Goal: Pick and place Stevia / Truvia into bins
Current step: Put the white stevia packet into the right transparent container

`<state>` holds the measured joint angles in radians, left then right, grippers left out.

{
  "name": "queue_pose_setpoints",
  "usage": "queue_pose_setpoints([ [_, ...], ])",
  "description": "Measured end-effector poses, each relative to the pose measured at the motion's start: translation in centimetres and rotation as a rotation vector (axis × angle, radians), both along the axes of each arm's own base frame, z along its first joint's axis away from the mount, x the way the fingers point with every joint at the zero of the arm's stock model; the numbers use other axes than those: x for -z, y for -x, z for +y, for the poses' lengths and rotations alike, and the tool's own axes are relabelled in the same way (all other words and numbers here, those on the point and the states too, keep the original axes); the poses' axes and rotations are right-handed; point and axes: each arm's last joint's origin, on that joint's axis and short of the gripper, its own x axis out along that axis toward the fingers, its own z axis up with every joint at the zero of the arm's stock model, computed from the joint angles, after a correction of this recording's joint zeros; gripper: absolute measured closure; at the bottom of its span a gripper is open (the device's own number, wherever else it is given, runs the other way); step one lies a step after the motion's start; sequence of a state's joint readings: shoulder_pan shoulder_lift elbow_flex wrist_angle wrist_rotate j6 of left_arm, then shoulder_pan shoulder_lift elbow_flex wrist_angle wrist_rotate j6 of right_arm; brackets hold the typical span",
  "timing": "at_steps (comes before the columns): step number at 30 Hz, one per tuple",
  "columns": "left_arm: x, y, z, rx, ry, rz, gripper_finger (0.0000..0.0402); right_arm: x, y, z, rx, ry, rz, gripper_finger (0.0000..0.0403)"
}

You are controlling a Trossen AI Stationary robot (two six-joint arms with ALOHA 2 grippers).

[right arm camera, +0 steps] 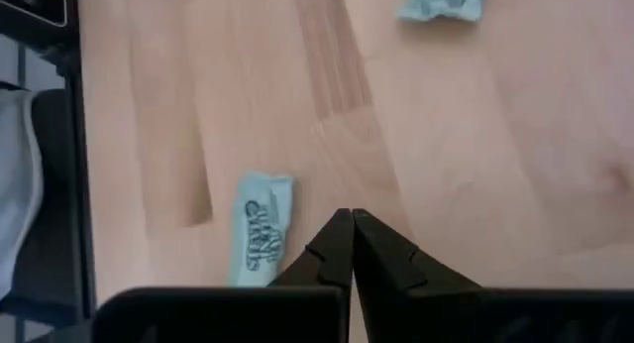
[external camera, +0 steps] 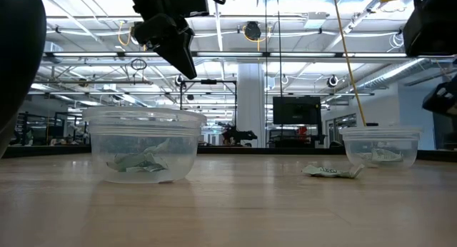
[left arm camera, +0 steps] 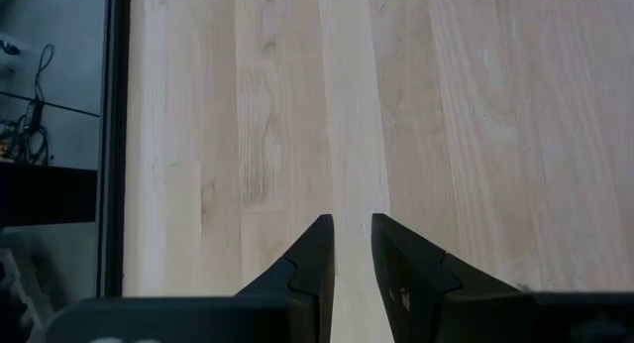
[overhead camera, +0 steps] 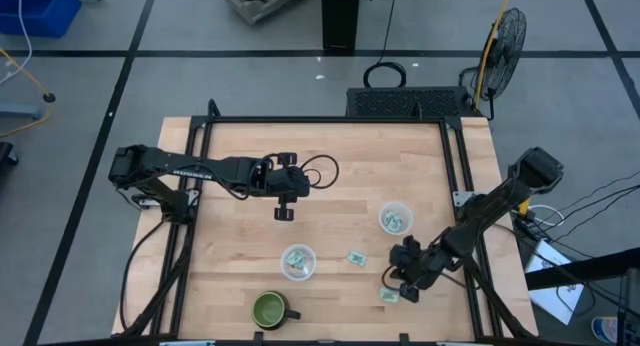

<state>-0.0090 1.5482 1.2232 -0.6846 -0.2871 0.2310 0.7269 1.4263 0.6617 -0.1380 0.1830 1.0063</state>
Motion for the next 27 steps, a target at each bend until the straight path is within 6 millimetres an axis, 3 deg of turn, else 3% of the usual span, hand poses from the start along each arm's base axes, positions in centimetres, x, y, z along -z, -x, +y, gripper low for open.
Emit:
queue_pose_setpoints([
  [6,0.0,0.0,0.0,0.0,0.0,0.0,0.0325,-0.6,-0.1,0.1,0.02,-0.049,-0.026,0.0395],
  [14,0.0,0.0,0.0,-0.016,0.01,-0.006,0.0325,-0.8,-0.8,1.3,-0.003,-0.132,-0.12,0.0322],
  [19,0.0,0.0,0.0,-0.051,0.033,-0.019,0.0325,0.8,-0.5,3.4,-0.149,-0.096,-0.15,0.0289],
  [27,-0.1,-0.2,0.0,-0.088,0.058,-0.057,0.0325,3.9,0.5,4.6,-0.204,0.09,-0.128,0.0298],
])
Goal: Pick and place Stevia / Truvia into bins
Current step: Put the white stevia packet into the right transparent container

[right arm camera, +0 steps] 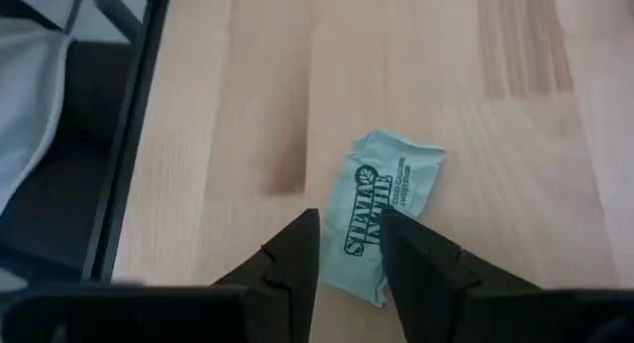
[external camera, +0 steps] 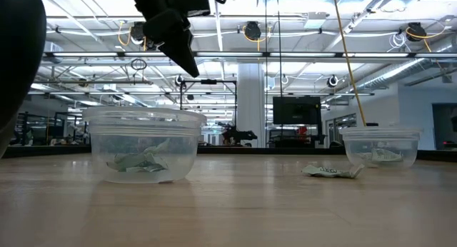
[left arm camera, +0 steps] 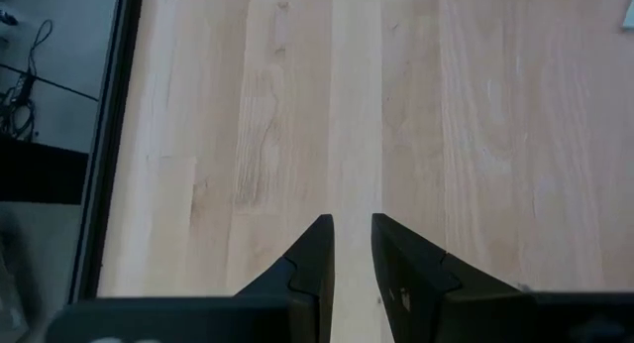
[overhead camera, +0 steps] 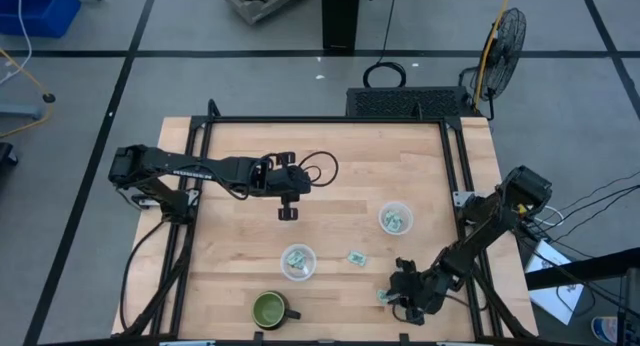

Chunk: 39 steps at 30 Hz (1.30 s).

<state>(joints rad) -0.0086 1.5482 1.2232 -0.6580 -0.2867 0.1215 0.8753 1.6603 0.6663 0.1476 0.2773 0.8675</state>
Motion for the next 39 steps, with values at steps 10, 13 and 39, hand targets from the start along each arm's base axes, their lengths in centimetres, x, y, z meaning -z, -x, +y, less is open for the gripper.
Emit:
queue_pose_setpoints([
  [10,-0.1,-0.2,-0.1,0.015,0.02,-0.026,0.0325,3.3,0.3,-0.4,-0.031,0.244,0.026,0.0301],
  [13,-0.1,-0.2,-0.1,0.016,0.019,-0.026,0.0325,3.8,0.2,-0.8,-0.014,0.338,-0.008,0.0301],
  [39,-0.1,-0.2,0.0,0.068,-0.018,-0.008,0.0325,3.3,-0.9,-3.1,0.038,0.517,-0.039,0.039],
])
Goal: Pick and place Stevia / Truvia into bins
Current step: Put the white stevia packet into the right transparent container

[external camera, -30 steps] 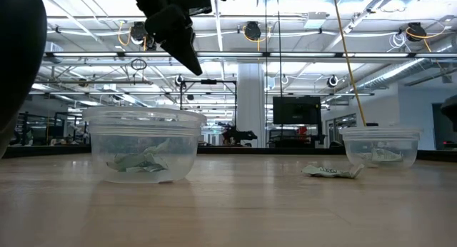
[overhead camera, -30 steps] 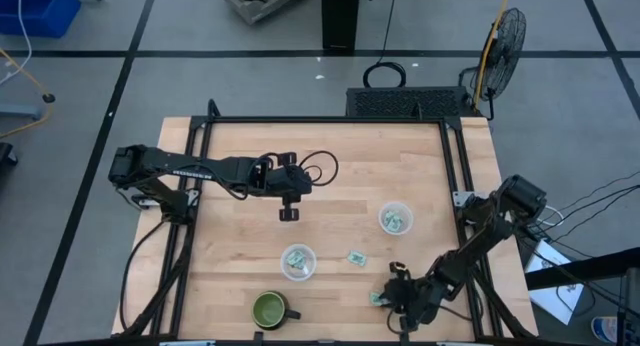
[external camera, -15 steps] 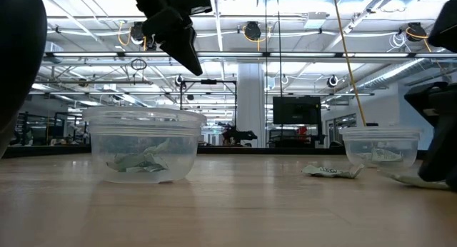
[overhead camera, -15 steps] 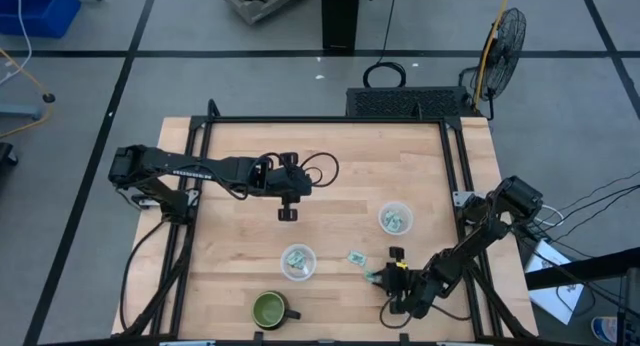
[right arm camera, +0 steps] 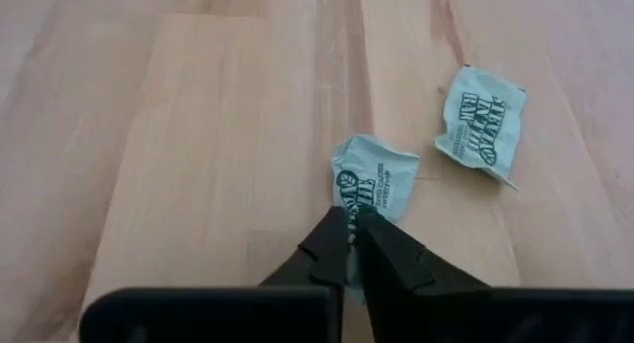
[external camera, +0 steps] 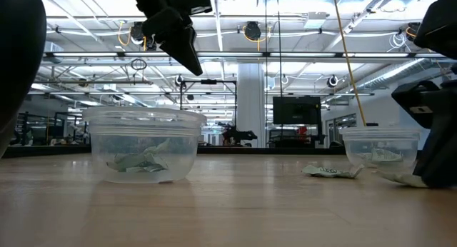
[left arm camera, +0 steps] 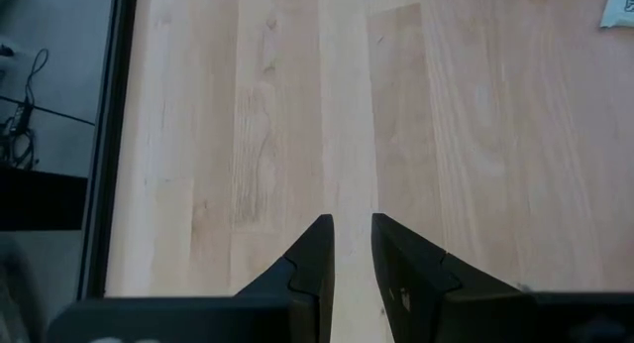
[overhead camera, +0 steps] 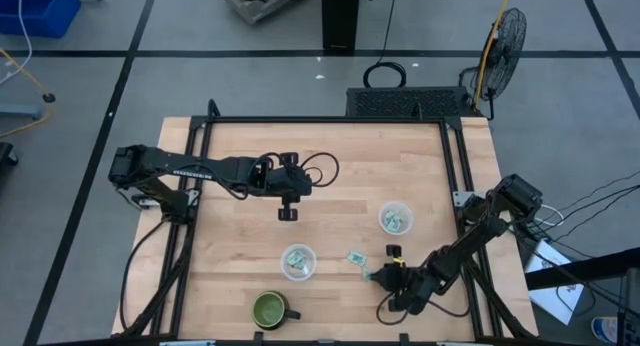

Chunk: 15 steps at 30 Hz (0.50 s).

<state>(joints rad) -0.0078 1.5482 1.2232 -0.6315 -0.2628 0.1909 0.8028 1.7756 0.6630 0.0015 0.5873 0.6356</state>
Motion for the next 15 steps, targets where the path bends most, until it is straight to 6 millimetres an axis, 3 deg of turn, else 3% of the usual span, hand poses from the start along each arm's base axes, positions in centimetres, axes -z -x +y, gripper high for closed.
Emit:
queue_pose_setpoints([
  [4,0.0,0.0,0.0,0.0,0.0,0.0,0.0325,-2.4,0.2,-0.3,0.003,-0.038,-0.034,0.0397],
  [10,-0.1,-0.1,0.0,0.015,-0.011,-0.006,0.0325,-7.2,2.1,-2.9,0.115,0.086,-0.134,0.0397],
  [15,-0.2,-0.2,0.0,0.013,-0.009,-0.024,0.0325,-9.7,2.9,-5.4,0.181,0.144,-0.166,0.0399],
])
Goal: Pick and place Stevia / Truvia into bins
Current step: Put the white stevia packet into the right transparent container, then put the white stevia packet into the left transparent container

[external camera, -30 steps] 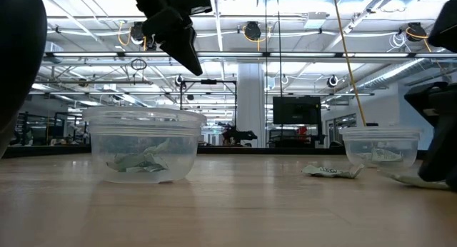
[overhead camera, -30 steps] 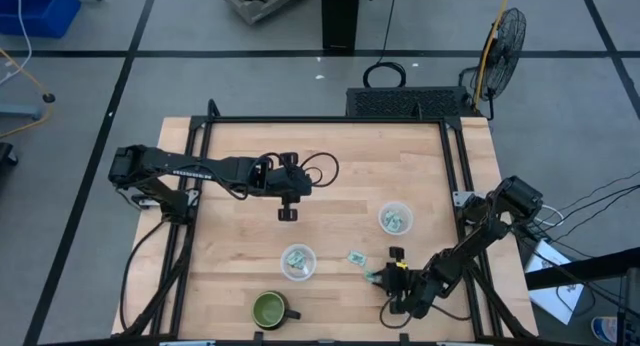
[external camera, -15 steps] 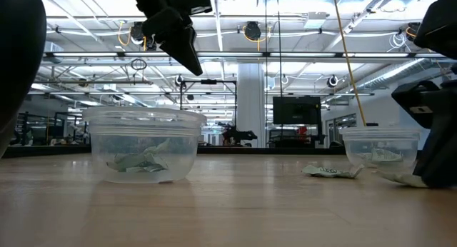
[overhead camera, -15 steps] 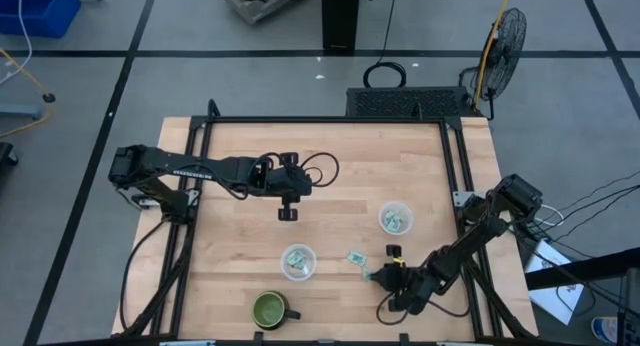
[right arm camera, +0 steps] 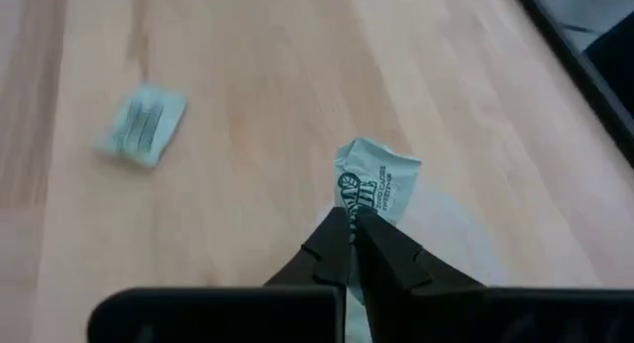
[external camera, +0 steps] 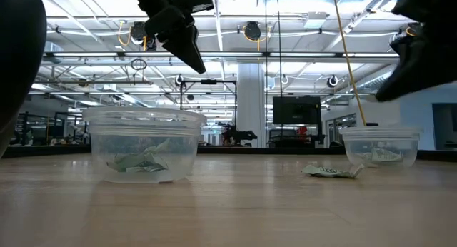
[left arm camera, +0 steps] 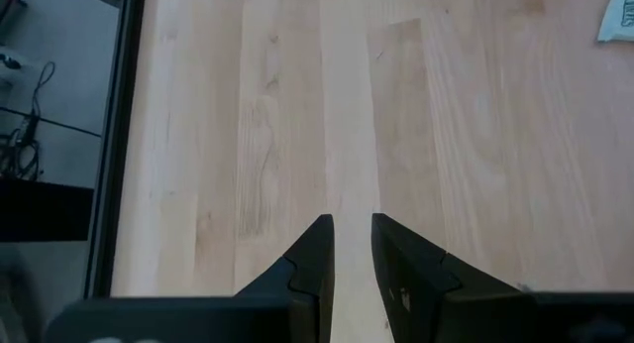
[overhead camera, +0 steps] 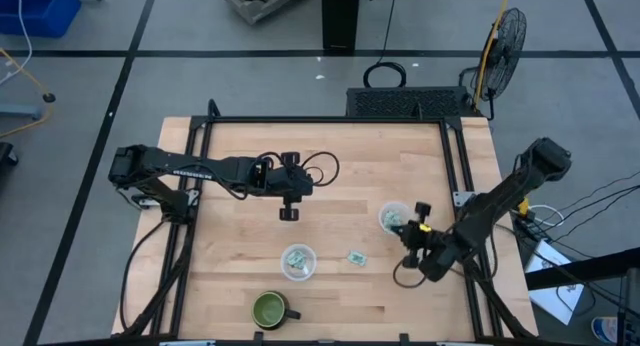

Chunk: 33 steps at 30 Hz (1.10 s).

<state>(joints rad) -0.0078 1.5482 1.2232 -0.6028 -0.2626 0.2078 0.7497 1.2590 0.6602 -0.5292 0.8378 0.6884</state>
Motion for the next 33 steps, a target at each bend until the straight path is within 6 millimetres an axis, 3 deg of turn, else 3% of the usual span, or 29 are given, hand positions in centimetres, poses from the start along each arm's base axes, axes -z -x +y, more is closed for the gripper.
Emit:
queue_pose_setpoints([
  [5,0.0,-0.1,0.0,0.003,-0.003,-0.007,0.0325,-0.5,0.2,-2.5,0.109,0.036,0.073,0.0399],
  [12,-0.1,-0.1,0.0,0.004,-0.002,-0.014,0.0325,1.0,0.0,-4.7,0.214,-0.125,0.258,0.0382],
  [20,-0.2,-0.3,0.0,-0.006,0.011,-0.042,0.0325,1.1,-1.0,-5.0,0.131,-0.117,0.234,0.0325],
  [24,-0.2,-0.4,-0.3,0.044,0.099,-0.048,0.0325,0.8,-1.5,-5.0,0.103,-0.126,0.192,0.0304],
  [33,-0.1,-2.1,-2.0,0.275,0.346,-0.249,0.0325,-0.7,-1.8,-4.9,0.019,-0.123,0.087,0.0299],
])
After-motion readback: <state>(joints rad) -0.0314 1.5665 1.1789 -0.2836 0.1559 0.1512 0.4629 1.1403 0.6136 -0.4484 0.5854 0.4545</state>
